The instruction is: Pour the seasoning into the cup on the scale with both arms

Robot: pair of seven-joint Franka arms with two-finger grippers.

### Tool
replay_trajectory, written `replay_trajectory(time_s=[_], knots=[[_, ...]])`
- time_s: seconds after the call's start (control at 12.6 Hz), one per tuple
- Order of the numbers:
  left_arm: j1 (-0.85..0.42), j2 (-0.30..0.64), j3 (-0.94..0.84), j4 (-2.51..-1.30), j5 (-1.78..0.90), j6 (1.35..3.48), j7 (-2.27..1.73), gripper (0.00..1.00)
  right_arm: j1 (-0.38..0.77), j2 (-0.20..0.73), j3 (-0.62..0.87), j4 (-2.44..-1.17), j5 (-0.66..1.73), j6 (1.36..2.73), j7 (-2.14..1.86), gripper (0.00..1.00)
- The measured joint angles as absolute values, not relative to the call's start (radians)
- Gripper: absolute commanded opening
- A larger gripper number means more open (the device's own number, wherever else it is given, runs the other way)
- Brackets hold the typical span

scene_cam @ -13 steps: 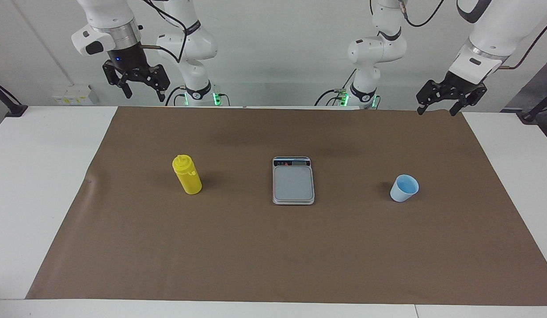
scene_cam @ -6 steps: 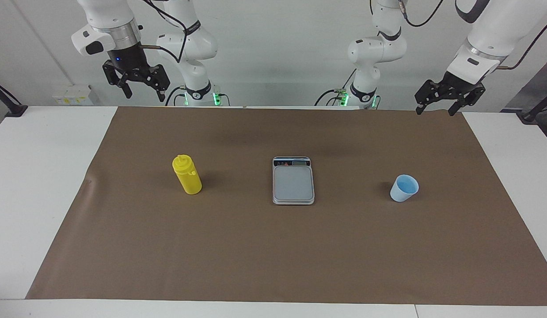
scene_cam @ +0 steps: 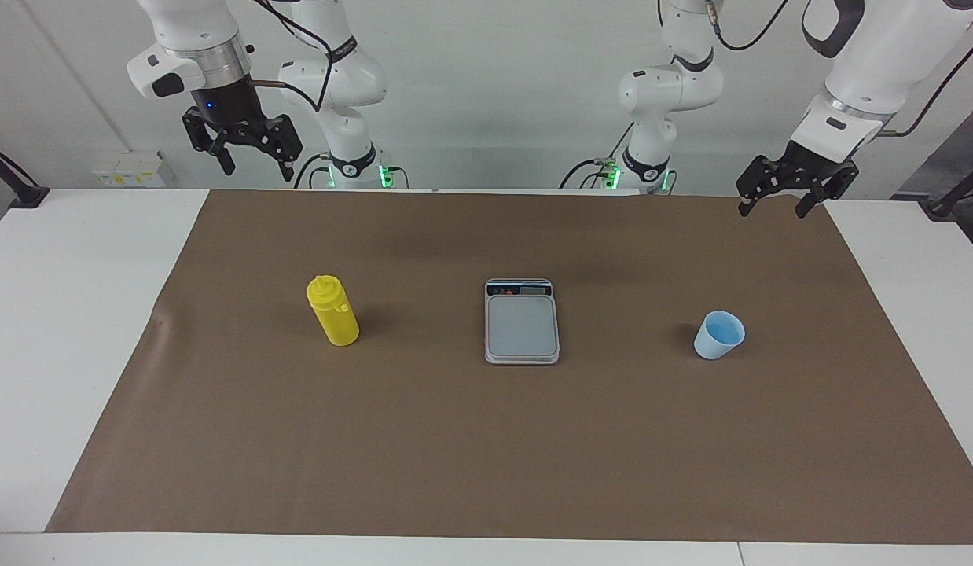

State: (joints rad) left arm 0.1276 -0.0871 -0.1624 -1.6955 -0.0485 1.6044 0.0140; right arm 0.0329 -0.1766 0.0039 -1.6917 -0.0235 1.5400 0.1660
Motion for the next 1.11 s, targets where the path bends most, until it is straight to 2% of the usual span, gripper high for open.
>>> replay_trajectory(time_s=[0.24,0.63,1.11], knots=[[0.142,-0.068,-0.158,-1.790,-0.049,1.724,0.006,1.00,0.033,-0.179,0.000,-1.691,-0.023,1.540,0.166,1.00],[0.143,0.058,-0.160,-1.895,-0.049,1.984,-0.120,1.00,0.033,-0.190,-0.014,-1.691,-0.023,1.540,0.166,1.00],[0.154,0.123,-0.155,-2.026,-0.049,2.212,-0.130,1.00,0.032,-0.190,-0.020,-1.691,-0.023,1.540,0.166,1.00]])
